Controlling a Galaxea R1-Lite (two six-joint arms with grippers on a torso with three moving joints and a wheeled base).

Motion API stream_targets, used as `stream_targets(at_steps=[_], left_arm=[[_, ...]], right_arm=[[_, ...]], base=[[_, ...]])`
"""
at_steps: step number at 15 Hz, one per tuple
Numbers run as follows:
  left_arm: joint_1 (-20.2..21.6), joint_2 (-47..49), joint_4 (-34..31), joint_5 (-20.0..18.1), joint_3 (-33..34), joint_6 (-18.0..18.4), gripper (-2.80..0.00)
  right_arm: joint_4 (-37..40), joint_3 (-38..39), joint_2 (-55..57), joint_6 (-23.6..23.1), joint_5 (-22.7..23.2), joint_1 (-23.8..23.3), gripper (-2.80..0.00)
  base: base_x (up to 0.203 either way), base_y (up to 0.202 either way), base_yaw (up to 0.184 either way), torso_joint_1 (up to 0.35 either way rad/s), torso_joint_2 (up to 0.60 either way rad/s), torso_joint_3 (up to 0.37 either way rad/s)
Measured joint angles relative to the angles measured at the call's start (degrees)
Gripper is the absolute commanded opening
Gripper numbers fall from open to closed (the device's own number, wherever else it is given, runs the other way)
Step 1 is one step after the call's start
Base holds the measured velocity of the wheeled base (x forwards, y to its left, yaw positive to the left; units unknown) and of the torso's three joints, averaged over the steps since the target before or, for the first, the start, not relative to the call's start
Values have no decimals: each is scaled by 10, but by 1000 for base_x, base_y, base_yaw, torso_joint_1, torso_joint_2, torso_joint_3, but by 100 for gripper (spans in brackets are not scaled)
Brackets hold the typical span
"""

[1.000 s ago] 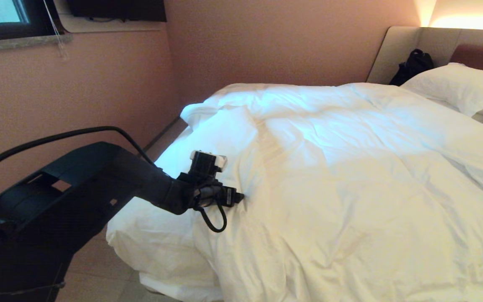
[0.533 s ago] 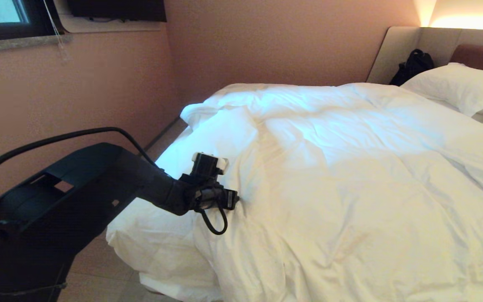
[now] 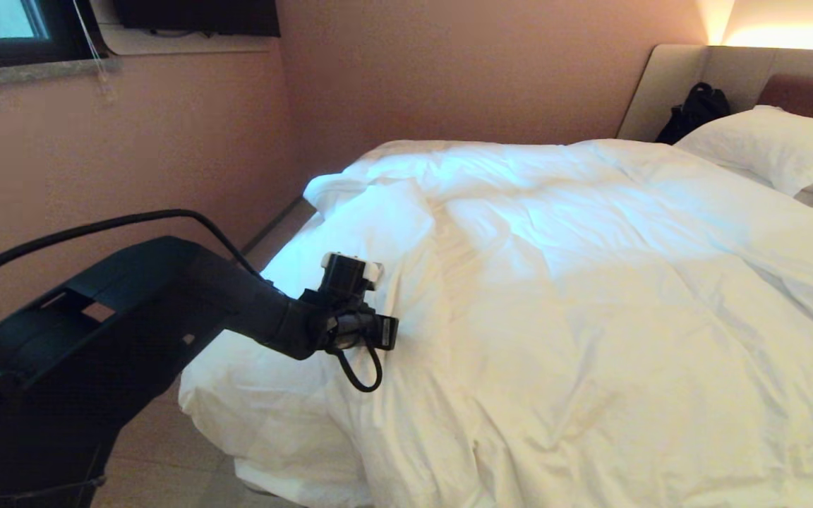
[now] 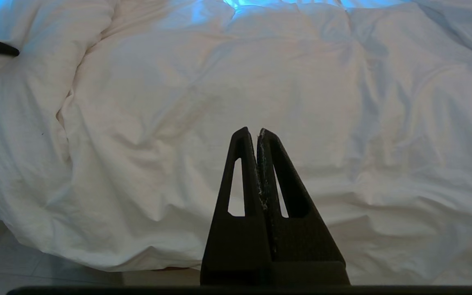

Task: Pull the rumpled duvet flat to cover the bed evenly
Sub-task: Flatten the corners of the folded blanket

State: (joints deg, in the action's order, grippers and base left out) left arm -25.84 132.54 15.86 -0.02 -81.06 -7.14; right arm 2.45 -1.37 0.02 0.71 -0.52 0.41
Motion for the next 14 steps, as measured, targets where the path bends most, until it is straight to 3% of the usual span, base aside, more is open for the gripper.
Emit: stream_targets(at_steps=[5, 9, 14], left_arm=[[3, -48, -59, 3, -2, -5, -280], [32, -88, -102, 46, 24, -10, -280], [73, -172, -134, 46, 129, -42, -280]], right_arm=[[0, 0, 0, 0, 0, 0, -280], [0, 0, 0, 0, 0, 0, -280], [0, 0, 0, 0, 0, 0, -280]], base=[[0, 0, 0, 0, 0, 0], [0, 0, 0, 0, 0, 0], [0, 0, 0, 0, 0, 0]])
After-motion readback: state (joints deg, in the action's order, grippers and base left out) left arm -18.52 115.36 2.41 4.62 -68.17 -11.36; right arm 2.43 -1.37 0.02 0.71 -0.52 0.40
